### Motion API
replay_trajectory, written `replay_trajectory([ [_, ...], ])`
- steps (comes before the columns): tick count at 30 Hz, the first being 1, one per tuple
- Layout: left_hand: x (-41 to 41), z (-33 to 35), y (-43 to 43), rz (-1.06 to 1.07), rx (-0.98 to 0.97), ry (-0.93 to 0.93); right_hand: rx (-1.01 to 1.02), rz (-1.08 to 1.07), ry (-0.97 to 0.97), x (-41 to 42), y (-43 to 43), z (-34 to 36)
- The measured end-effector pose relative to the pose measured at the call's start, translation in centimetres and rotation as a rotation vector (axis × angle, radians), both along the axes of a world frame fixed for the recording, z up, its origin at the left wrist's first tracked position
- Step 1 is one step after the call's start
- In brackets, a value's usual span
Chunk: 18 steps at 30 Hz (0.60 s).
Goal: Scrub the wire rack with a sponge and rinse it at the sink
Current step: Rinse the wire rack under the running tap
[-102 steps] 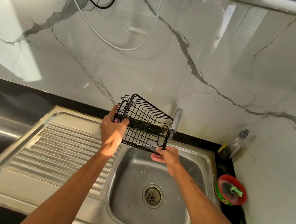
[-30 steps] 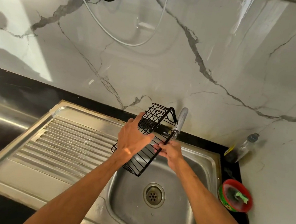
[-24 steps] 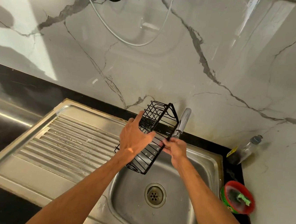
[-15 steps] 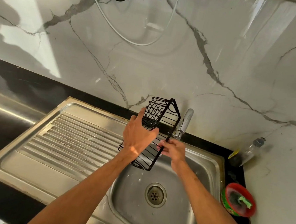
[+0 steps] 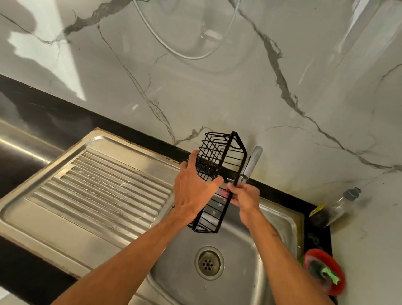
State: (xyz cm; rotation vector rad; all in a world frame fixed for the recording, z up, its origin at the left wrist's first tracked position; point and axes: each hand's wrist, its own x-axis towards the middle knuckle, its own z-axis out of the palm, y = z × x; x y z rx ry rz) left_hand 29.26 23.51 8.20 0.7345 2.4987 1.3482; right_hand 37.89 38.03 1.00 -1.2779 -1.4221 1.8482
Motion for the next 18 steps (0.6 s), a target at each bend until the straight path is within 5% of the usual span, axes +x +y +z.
replay_trajectory([
  [6, 0.4, 0.0, 0.5, 0.033, 0.024, 0.018, -0.060, 0.026, 0.031, 0.6, 1.3, 0.8],
  [10, 0.7, -0.4, 0.7, 0.058, -0.009, 0.051, -0.037, 0.249, -0.115, 1.1, 0.5, 0.4],
  [14, 0.8, -0.8, 0.8, 0.098, 0.031, 0.053, -0.033, 0.132, -0.045, 1.1, 0.7, 0.5],
  [18, 0.6, -0.6, 0.9, 0.125, 0.020, 0.088, -0.021, 0.397, -0.167, 1.6, -1.4, -0.6],
])
